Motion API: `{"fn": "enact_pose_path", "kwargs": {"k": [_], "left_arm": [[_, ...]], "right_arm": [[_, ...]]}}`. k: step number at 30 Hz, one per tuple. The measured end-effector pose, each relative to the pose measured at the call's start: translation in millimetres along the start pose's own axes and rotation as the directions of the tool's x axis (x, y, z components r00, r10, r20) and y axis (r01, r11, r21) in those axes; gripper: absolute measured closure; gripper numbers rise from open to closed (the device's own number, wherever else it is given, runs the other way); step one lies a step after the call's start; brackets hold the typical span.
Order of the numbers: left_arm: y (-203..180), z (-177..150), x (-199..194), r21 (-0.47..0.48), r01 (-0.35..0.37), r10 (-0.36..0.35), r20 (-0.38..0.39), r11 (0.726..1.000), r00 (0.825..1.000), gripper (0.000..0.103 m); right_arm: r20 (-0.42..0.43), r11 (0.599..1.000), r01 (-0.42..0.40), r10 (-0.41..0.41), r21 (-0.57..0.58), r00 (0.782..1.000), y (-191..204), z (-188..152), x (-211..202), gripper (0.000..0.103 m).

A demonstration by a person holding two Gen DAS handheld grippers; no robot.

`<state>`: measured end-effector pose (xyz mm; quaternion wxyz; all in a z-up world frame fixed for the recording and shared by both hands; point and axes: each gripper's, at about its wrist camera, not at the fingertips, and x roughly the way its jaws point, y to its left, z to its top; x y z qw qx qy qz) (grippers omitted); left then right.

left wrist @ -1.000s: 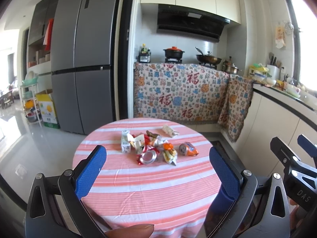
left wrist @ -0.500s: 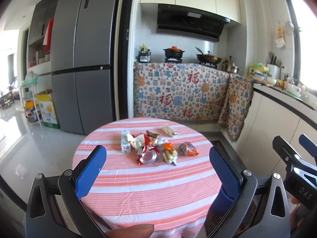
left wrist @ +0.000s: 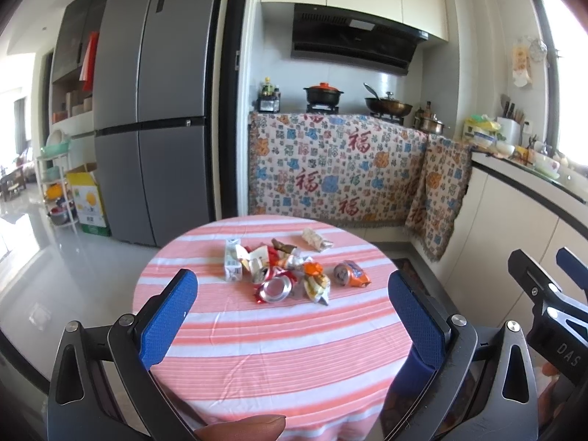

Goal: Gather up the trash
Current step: 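Move the left tool to the crushed red cola can and close on it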

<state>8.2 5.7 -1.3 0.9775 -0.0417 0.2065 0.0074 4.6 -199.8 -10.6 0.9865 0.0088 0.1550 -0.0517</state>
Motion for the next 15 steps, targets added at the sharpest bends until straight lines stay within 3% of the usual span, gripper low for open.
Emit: {"fn": "enact_pose_path", "kwargs": {"k": [8, 15], "left_arm": [[12.1, -9.5, 27.3, -0.009, -0.024, 0.023, -0.043, 1.0, 0.999, 0.0], [37.1, -38.5, 88.9, -0.033, -0.064, 0.057, -0.17, 0.997, 0.984, 0.0]], "right_arm": [[-0.024, 1.0, 0.006, -0.006, -0.002, 1.0, 1.4, -6.2, 14.7, 0.0], [-0.108, 1.0, 0.004, -0.004, -0.001, 0.994, 3.0, -28.3, 58.4, 0.0]]}}
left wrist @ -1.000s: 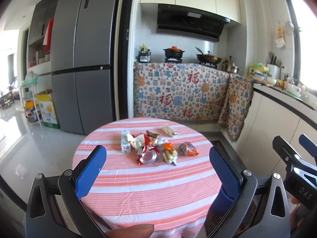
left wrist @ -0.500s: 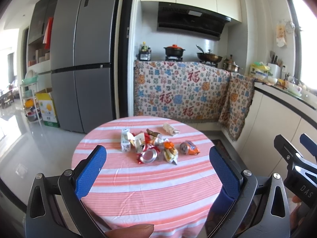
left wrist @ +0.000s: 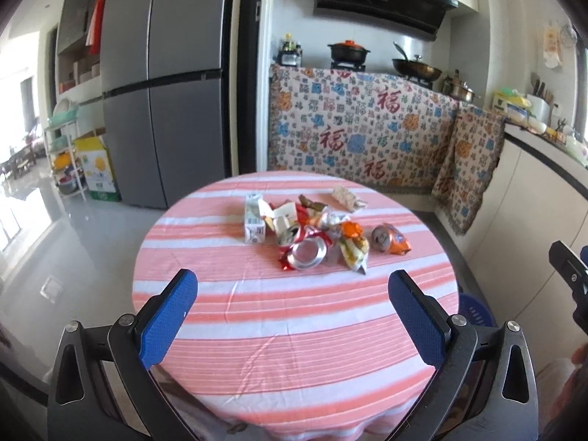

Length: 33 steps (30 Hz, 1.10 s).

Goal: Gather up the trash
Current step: 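Move the left tool to the crushed red cola can and close on it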

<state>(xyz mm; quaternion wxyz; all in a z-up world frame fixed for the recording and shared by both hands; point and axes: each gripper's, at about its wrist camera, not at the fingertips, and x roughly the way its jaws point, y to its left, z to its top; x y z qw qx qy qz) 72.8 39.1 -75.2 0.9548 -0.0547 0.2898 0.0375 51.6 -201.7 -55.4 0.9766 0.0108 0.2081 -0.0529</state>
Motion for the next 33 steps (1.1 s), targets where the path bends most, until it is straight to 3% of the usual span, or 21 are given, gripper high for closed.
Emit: {"fn": "enact_pose_path", "kwargs": {"k": [8, 13, 21, 29, 33], "left_arm": [[7.2, -30.0, 82.8, -0.044, 0.034, -0.041, -0.167, 0.998, 0.985, 0.0], [12.8, -41.0, 116.6, -0.084, 0.094, -0.112, -0.238, 0.992, 0.965, 0.0], [20.9, -41.8, 141.0, -0.071, 0.036, -0.053, -0.253, 0.997, 0.966, 0.0], [23.3, -28.7, 152.0, -0.019, 0.058, -0.061, -0.248, 0.998, 0.967, 0.001], [16.7, -19.7, 165.9, 0.019, 0.1, -0.092, -0.253, 0.995, 0.963, 0.001]], "right_arm": [[-0.145, 0.999, -0.035, 0.034, -0.001, 0.989, 6.6, -36.7, 72.8, 0.0], [-0.266, 0.995, -0.096, 0.094, 0.005, 0.959, 13.7, -68.5, 122.9, 0.0], [-0.377, 0.99, -0.139, 0.118, -0.028, 0.919, 29.0, -101.1, 163.3, 0.0], [-0.364, 0.989, -0.143, 0.117, -0.045, 0.924, 29.5, -97.2, 175.9, 0.0], [-0.382, 0.986, -0.163, 0.139, -0.032, 0.914, 26.2, -99.0, 185.3, 0.0]]}}
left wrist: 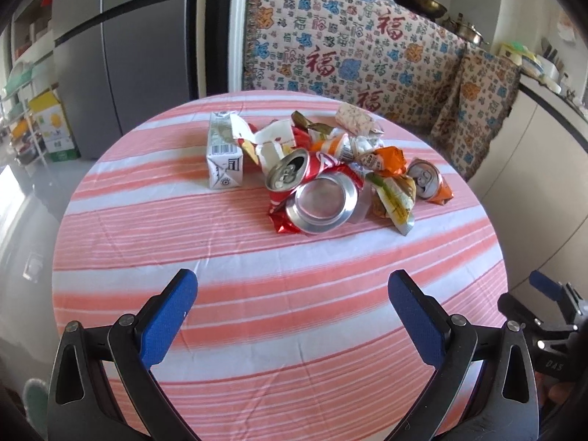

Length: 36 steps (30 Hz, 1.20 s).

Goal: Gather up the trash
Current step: 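Move the left tool to the crushed red cola can and close on it, then lift the cola can with the left tool while the right tool grasps a white snack bag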

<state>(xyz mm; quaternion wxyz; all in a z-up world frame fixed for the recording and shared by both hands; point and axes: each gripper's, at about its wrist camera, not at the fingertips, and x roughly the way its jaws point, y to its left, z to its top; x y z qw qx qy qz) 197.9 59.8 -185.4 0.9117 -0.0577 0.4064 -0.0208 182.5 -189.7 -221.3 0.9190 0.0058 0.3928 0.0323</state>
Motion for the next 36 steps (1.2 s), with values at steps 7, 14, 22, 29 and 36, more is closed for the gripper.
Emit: {"fn": "enact_pose_path", "kwargs": {"k": [7, 14, 22, 29, 36], "left_arm": [[-12.8, 28.9, 26.8, 0.064, 0.047, -0.047, 0.001, 0.997, 0.999, 0.001], [0.0, 46.3, 59.5, -0.068, 0.041, -0.041, -0.01, 0.997, 0.999, 0.001], [16.8, 72.4, 114.0, -0.189, 0.114, -0.132, -0.087, 0.975, 0.987, 0.001], [26.6, 67.4, 118.0, -0.249, 0.245, -0.272, -0.08, 0.937, 0.959, 0.021], [27.9, 47.0, 77.0, -0.181, 0.143, -0.176, -0.183, 0.973, 0.967, 0.021]], "right_arm": [[-0.019, 0.999, -0.033, 0.033, -0.006, 0.999, 4.1, -5.1, 4.8, 0.0], [-0.021, 0.999, -0.039, 0.039, 0.009, 0.999, 0.8, -9.6, 3.5, 0.0], [-0.025, 0.998, -0.054, 0.054, -0.014, 0.998, 7.4, -16.1, 2.1, 0.0], [-0.035, 0.999, -0.04, 0.04, -0.004, 0.999, 1.9, -19.4, 6.2, 0.0], [-0.034, 0.999, -0.043, 0.043, -0.001, 0.998, 1.6, -17.1, 6.7, 0.0]]}}
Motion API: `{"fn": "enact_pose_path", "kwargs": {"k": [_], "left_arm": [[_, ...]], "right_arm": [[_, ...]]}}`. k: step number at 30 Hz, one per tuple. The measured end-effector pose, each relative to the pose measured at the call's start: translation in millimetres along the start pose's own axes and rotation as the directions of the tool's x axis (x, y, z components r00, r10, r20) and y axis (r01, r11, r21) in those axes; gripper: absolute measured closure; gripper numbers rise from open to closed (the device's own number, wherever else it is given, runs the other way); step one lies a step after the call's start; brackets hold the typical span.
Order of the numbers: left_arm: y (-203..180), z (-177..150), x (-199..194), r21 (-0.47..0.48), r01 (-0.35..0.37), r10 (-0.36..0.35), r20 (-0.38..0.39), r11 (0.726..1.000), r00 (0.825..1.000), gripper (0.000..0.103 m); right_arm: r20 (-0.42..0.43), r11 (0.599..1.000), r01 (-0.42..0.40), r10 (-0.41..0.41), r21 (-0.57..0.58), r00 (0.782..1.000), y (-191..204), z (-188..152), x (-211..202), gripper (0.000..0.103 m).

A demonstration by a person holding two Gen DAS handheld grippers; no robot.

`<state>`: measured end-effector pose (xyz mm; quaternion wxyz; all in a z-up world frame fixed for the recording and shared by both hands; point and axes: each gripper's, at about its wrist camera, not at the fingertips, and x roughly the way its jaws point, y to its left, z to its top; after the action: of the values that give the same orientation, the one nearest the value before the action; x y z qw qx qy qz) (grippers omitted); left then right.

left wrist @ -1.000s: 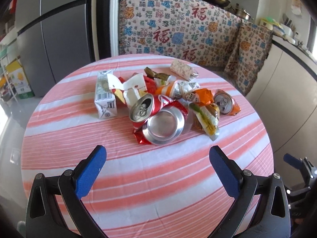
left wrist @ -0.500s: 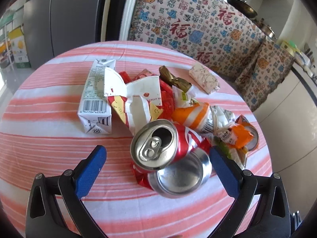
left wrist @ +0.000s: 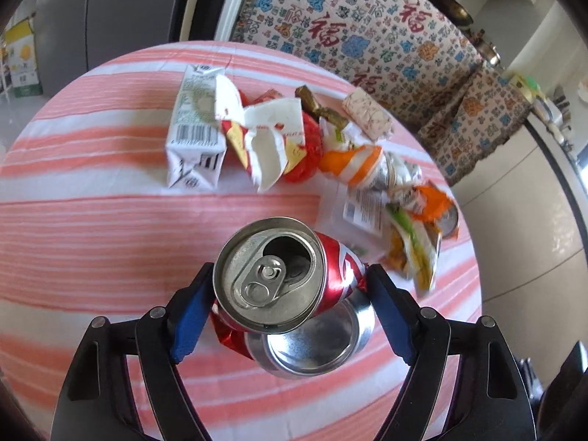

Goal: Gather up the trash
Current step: 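Lift the cola can with the left tool while the right tool grasps a white snack bag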

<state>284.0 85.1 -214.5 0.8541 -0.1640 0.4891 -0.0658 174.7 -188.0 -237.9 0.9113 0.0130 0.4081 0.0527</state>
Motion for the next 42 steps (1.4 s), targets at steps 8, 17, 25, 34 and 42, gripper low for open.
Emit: {"fn": "enact_pose_path", "kwargs": {"k": [8, 17, 25, 34, 42], "left_arm": [[4.0, -39.3, -20.4, 0.067, -0.12, 0.122, -0.032, 0.99, 0.992, 0.015], [4.3, -58.2, -30.7, 0.114, -0.188, 0.188, 0.007, 0.976, 0.982, 0.012], [16.5, -81.4, -34.5, 0.106, -0.174, 0.177, -0.014, 0.979, 0.984, 0.01], [15.0, -72.2, -23.8, 0.086, -0.186, 0.186, 0.011, 0.979, 0.982, 0.006], [21.9, -68.7, -17.0, 0.054, -0.151, 0.15, 0.026, 0.987, 0.988, 0.008]], "right_arm": [[-0.01, 0.996, -0.087, 0.087, 0.016, 0.996, 11.6, 23.8, 16.3, 0.0], [-0.078, 0.969, -0.244, 0.24, -0.048, 0.968, 66.4, 91.4, 83.4, 0.014], [-0.147, 0.969, -0.239, 0.227, -0.071, 0.963, 74.4, 96.4, 101.6, 0.076], [-0.245, 0.954, -0.243, 0.197, -0.175, 0.949, 36.1, 19.2, 34.5, 0.076], [-0.182, 0.965, -0.244, 0.223, -0.101, 0.958, -0.8, 0.2, 20.5, 0.054]]}}
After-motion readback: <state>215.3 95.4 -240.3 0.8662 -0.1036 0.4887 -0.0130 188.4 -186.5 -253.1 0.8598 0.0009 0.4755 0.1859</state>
